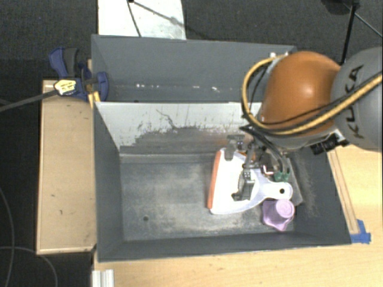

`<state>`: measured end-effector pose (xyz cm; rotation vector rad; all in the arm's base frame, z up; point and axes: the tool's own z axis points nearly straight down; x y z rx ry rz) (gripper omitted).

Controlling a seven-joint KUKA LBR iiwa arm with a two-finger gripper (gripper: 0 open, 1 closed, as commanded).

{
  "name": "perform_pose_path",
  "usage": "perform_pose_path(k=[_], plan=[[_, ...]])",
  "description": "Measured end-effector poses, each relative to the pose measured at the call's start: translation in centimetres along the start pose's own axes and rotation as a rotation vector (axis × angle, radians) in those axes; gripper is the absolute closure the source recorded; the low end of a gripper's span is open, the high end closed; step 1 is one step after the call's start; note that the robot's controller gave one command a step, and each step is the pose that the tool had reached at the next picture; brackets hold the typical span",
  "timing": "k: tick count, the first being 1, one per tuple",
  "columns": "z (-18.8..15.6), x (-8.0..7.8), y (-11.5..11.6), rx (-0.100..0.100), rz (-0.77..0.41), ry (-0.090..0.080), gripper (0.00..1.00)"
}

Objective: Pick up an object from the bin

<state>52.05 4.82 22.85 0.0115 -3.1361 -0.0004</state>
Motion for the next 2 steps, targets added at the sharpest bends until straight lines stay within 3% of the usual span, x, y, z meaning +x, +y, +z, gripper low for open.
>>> perform_pose_path(k=[1, 2], plan=[[-0.4, -0.1, 0.0, -0.001, 0.002, -0.008, 0.0], [7.2, 0.5, -8.3, 0.0, 0.004, -0.007, 1.0]])
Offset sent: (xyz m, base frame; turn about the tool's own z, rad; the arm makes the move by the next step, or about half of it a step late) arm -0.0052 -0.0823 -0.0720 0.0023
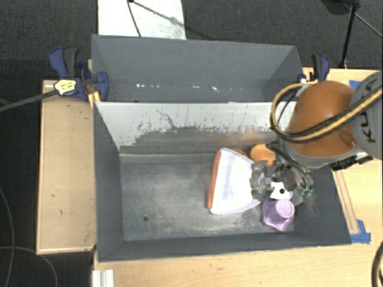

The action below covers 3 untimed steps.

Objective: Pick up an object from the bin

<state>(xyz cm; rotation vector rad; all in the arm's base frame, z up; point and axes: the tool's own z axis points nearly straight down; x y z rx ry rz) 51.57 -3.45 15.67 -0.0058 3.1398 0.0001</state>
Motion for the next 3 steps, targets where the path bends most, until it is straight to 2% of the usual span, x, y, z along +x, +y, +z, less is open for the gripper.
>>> perform_pose_path(k=[1, 2, 3], plan=[[0.0, 0.0, 0.0, 0.0, 0.001, -0.001, 0.0], [0.0, 0.0, 0.0, -0.001, 0.002, -0.001, 0.0], [4.1, -0.1, 0.2, 0.0, 0.011, -0.01, 0.0]])
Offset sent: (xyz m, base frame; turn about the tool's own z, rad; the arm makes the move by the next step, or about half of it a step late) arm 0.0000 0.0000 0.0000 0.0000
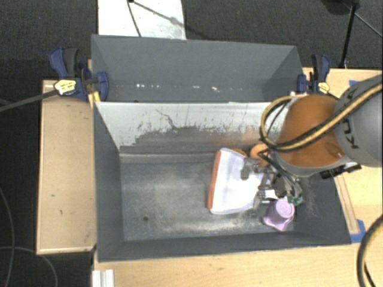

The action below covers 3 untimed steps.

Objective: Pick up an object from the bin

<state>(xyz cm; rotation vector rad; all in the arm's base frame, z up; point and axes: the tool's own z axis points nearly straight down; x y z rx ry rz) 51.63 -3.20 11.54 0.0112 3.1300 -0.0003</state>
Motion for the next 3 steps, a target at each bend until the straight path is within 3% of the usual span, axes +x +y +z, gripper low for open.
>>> perform_pose_path(k=[1, 2, 3], plan=[[4.5, 1.5, 1.1, 0.0, 0.1, 0.011, 1.0], [4.5, 1.5, 1.1, -0.001, 0.1, 0.011, 1.0], [-7.5, 0.2, 1.8, 0.0, 0.065, 0.01, 1.0]])
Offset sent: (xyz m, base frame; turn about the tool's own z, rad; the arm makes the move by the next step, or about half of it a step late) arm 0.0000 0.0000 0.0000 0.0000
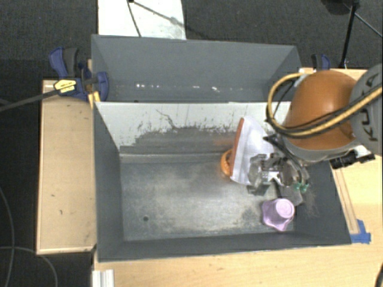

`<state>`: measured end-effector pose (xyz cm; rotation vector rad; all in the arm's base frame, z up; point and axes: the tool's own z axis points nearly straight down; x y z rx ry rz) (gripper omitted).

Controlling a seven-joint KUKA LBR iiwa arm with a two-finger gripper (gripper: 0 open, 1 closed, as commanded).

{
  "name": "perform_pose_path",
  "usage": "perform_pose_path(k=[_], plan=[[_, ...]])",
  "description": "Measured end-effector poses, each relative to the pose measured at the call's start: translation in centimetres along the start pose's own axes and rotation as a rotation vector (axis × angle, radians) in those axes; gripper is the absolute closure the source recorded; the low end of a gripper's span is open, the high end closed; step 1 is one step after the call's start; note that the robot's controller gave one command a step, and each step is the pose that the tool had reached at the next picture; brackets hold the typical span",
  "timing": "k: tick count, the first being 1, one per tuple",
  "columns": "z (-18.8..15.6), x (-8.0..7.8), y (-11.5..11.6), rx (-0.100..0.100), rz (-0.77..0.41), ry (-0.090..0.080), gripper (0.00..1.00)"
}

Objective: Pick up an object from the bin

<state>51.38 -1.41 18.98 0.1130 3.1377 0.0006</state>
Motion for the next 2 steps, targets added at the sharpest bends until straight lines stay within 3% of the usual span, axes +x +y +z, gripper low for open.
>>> perform_pose_path(k=[1, 2], plan=[[0.0, 0.0, 0.0, 0.0, 0.0, 0.0, 1.0], [-3.7, 1.1, -0.3, 0.0, -0.01, 0.007, 1.0]])
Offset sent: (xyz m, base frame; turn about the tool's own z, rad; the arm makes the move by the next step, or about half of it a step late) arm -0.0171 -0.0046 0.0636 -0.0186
